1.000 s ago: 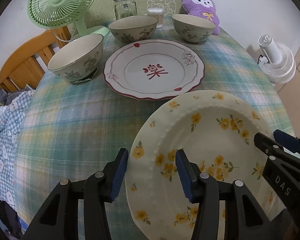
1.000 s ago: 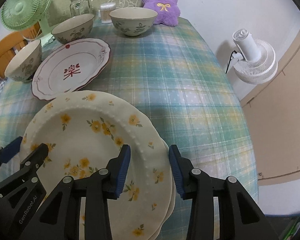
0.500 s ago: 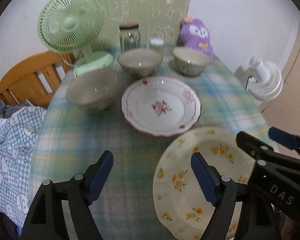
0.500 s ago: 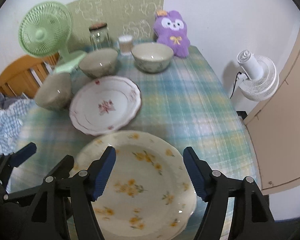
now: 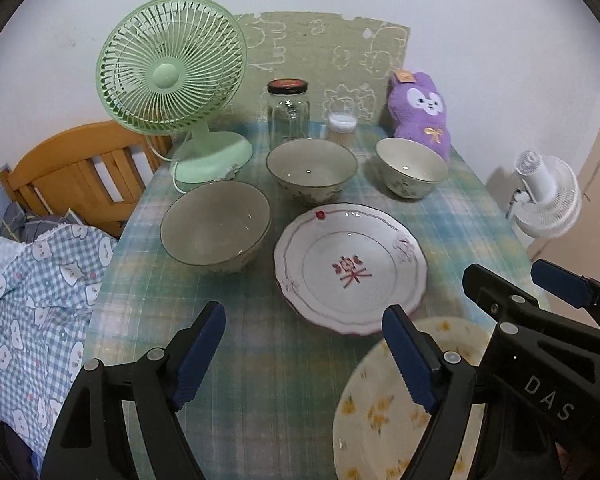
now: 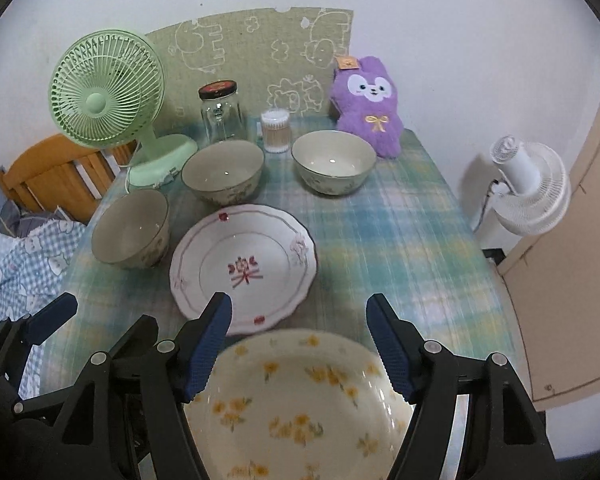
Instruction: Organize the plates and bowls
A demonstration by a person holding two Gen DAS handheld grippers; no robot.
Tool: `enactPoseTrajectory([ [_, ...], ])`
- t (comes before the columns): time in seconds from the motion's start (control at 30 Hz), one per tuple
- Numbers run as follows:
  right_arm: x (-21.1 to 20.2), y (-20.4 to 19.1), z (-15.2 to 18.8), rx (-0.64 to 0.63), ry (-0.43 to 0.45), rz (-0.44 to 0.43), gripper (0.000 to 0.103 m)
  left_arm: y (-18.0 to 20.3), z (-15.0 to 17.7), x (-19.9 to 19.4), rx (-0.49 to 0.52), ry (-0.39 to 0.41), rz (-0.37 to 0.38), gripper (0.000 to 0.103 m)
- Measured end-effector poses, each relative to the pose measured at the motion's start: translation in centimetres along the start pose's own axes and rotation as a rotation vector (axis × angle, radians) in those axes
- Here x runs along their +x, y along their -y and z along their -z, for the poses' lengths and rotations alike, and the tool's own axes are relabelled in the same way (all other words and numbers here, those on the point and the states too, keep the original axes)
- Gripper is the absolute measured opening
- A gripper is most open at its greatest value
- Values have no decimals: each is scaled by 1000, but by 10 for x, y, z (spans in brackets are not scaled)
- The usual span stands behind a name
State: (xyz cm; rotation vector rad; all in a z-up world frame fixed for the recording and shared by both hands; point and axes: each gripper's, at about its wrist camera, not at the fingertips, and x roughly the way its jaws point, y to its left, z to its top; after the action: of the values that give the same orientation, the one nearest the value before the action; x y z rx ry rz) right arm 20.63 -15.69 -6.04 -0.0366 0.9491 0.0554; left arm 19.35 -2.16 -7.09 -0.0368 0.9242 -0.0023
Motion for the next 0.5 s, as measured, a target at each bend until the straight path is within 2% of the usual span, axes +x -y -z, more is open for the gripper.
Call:
enactPoseTrajectory([
  [0.3,51,2,-28,-57,-22,-30,73,2,-19,45,-76,-30,-55,79],
  [0.5,84,3,-38,-68,-48,-51,73,2,-24,78,-123,-71,-94,69],
])
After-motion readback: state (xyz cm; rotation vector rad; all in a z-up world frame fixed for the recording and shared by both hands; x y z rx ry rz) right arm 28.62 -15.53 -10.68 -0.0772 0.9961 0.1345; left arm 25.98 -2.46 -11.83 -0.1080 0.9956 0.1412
